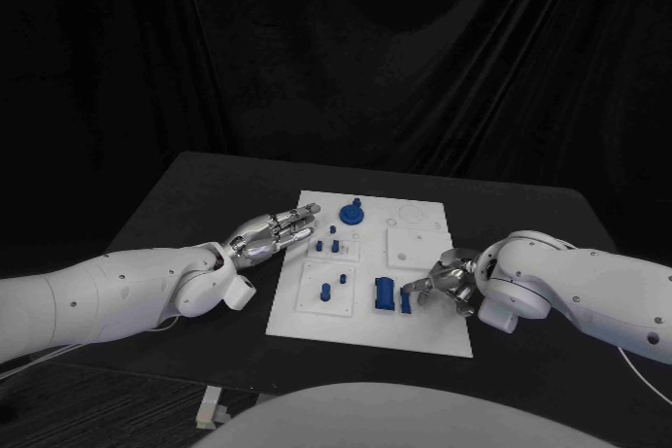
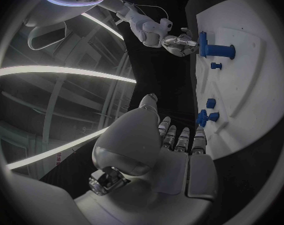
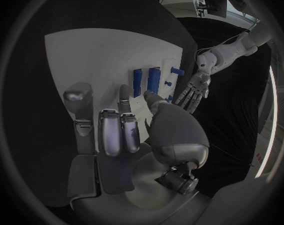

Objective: Assemble the parts on the task board

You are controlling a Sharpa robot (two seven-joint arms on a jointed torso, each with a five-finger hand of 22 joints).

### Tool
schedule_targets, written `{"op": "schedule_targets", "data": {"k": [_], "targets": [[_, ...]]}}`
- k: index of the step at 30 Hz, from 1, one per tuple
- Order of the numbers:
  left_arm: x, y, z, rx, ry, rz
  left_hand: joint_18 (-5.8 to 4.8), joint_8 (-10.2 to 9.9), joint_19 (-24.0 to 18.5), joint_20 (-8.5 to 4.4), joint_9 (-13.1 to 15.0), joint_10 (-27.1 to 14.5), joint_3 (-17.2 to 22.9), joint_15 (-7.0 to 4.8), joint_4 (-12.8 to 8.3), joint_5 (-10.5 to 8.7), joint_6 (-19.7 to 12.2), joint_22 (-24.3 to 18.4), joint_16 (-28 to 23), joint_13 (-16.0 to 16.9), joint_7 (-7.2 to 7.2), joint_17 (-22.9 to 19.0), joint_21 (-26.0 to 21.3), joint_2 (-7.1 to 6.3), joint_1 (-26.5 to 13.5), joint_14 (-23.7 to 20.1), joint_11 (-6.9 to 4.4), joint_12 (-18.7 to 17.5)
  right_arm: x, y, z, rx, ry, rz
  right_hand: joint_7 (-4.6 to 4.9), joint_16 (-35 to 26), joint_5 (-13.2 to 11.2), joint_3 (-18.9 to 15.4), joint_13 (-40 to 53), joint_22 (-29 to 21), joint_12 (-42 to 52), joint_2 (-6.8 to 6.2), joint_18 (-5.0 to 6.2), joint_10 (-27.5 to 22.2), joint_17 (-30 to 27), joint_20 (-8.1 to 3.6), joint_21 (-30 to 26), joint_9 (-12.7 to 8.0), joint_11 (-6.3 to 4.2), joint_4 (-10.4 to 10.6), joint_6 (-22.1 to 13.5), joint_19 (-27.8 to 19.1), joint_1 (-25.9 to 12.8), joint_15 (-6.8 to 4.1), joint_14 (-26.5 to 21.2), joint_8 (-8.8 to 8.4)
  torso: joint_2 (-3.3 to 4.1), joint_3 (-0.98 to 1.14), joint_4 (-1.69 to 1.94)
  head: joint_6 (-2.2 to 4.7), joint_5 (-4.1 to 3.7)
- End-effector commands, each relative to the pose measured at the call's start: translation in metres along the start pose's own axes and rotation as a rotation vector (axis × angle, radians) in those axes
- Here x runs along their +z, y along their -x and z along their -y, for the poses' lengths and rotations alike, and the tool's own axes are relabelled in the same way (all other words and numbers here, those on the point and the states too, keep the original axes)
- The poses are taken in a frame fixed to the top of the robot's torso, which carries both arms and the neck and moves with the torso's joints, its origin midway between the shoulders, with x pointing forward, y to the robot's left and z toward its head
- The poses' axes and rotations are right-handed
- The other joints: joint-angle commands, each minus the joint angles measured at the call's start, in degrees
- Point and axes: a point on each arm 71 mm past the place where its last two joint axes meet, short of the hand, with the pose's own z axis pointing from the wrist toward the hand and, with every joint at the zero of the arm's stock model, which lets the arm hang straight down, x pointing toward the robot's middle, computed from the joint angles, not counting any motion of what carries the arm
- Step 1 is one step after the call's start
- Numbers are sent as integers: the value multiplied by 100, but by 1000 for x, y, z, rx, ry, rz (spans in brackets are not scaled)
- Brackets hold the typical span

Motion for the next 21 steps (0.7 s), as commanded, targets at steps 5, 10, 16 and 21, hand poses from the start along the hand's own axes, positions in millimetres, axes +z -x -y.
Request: {"op": "schedule_targets", "data": {"k": [5, 10, 16, 21], "targets": [[-1, -1, 9, -9, -126, -7, -118, -3, 15, 42, 3, 8, 31, 38, -1, 24, 16, -9, -21, -8, 36, -7, -20, 26, 38, -1, 36, -28, -21, 5, -3, -29, 128, 83, -86, 65, 429, -103, 1509, 576, 21, 62, 69, 600, 268, -94, 156, 902, -129, -417, -496, 61, 789, -104, 391, 1068, 1, 3, -1, 1, 13], [0, -1, 9, -11, -124, -9, -120, -2, 15, 47, 4, 8, 33, 44, 0, 24, 20, -9, -21, -8, 40, -7, -20, 28, 38, -1, 40, -27, -30, -4, -2, -169, 184, 121, -176, 91, 184, -274, 1509, 601, 21, 16, 57, 600, 327, -130, 261, 1624, -199, -517, -748, 75, 1080, -154, 400, 1997, -8, 1, -2, 1, -7], [0, -2, 9, -13, -123, -12, -122, -1, 15, 51, 5, 9, 35, 50, -1, 26, 22, -9, -21, -8, 43, -7, -20, 30, 39, -1, 45, -27, -29, -16, 2, -256, 198, 149, -324, 99, -211, -571, 1509, 604, 21, 74, 55, 600, 348, -219, 278, 3276, -329, -343, -609, 79, 1221, -253, 402, 3808, -7, 0, -7, 1, -2], [0, -2, 9, -14, -121, -13, -126, -1, 15, 70, 4, 10, 44, 69, -6, 30, 21, -9, -21, -6, 54, -7, -20, 35, 46, -1, 58, -20, -26, -18, 6, -263, 197, 171, -378, 99, -215, -672, 1509, 590, 21, 93, 63, 600, 355, -246, 213, 4121, -367, -287, 219, 60, 1284, -287, 401, 4776, 3, 1, -3, 1, 6]]}}
